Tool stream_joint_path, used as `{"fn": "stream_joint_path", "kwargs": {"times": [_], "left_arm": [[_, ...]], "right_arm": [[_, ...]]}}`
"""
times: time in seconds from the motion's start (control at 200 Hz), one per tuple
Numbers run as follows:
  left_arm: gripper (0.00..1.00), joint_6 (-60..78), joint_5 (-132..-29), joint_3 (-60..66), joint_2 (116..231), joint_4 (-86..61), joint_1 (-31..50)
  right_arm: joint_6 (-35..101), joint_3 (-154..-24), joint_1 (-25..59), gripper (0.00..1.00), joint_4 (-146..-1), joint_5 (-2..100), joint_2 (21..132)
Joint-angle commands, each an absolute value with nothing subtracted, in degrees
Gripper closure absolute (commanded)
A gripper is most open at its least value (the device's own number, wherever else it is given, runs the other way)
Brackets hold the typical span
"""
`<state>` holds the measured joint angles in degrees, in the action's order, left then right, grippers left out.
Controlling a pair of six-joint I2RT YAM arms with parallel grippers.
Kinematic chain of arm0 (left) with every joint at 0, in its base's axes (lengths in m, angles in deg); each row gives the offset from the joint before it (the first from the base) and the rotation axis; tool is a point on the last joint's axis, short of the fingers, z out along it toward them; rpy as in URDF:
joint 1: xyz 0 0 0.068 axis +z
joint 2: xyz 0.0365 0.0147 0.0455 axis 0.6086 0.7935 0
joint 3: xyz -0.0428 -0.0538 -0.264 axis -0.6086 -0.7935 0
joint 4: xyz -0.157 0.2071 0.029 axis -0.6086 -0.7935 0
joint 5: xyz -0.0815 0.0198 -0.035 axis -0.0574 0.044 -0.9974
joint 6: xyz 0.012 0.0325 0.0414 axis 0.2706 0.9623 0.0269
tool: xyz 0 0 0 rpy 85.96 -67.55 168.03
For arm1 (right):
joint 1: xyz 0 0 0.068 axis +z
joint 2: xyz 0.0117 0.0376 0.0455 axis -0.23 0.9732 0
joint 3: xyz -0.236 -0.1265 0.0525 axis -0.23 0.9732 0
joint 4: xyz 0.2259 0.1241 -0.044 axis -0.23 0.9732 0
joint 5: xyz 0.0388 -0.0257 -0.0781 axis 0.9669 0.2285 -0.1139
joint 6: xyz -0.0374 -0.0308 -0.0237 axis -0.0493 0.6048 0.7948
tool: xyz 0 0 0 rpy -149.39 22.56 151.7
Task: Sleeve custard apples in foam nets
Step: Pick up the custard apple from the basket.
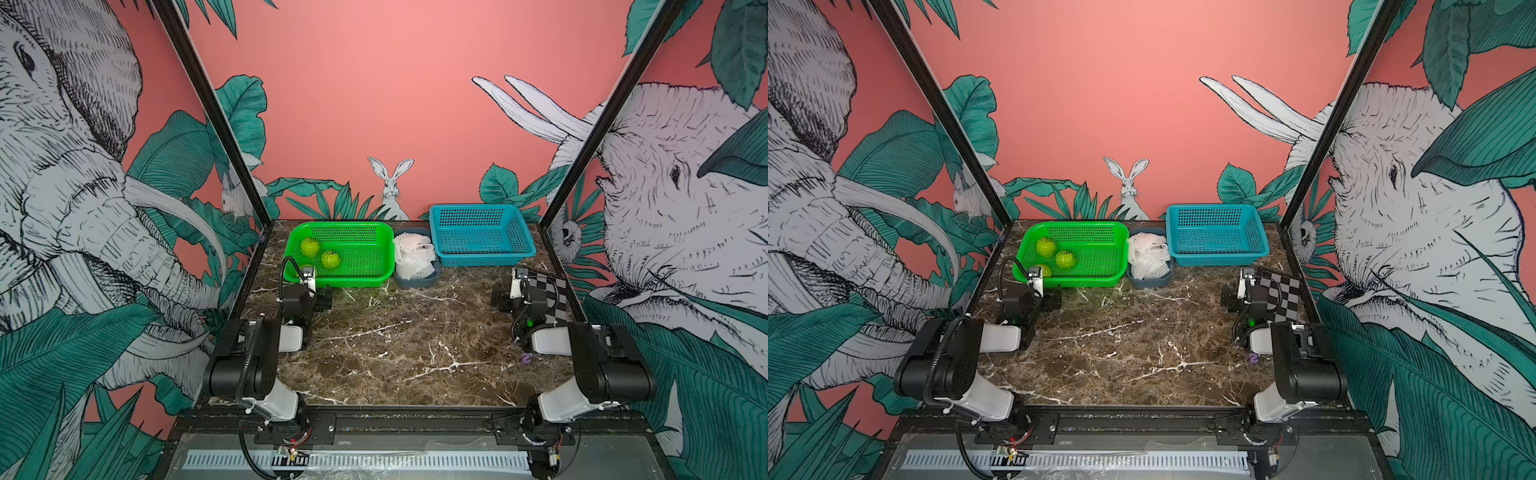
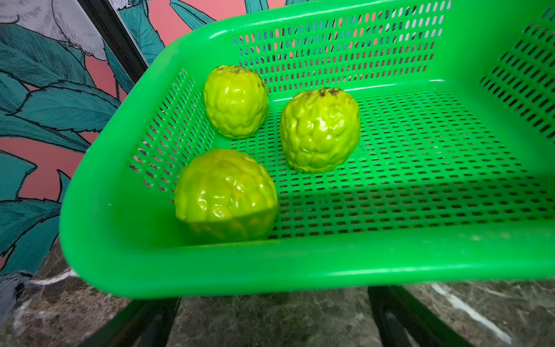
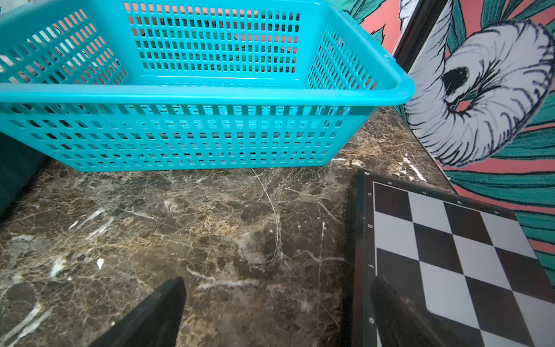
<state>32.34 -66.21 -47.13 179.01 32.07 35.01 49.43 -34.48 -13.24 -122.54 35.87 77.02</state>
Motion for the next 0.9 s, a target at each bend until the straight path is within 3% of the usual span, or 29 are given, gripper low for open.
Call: {"fn": "stream_joint_path", "kwargs": {"times": [0.0, 0.895], "left_arm": [[0.01, 33.46, -66.50, -46.36, 178.85, 33.89, 34.72], [0.00, 33.36, -66.50, -46.14, 178.85, 33.45, 34.78]], "right_arm": [[50.03, -35.09, -13.03, 0.01, -124.08, 36.31, 77.33], [50.03, -35.17, -12.98, 0.01, -123.99, 36.49, 77.30]]}}
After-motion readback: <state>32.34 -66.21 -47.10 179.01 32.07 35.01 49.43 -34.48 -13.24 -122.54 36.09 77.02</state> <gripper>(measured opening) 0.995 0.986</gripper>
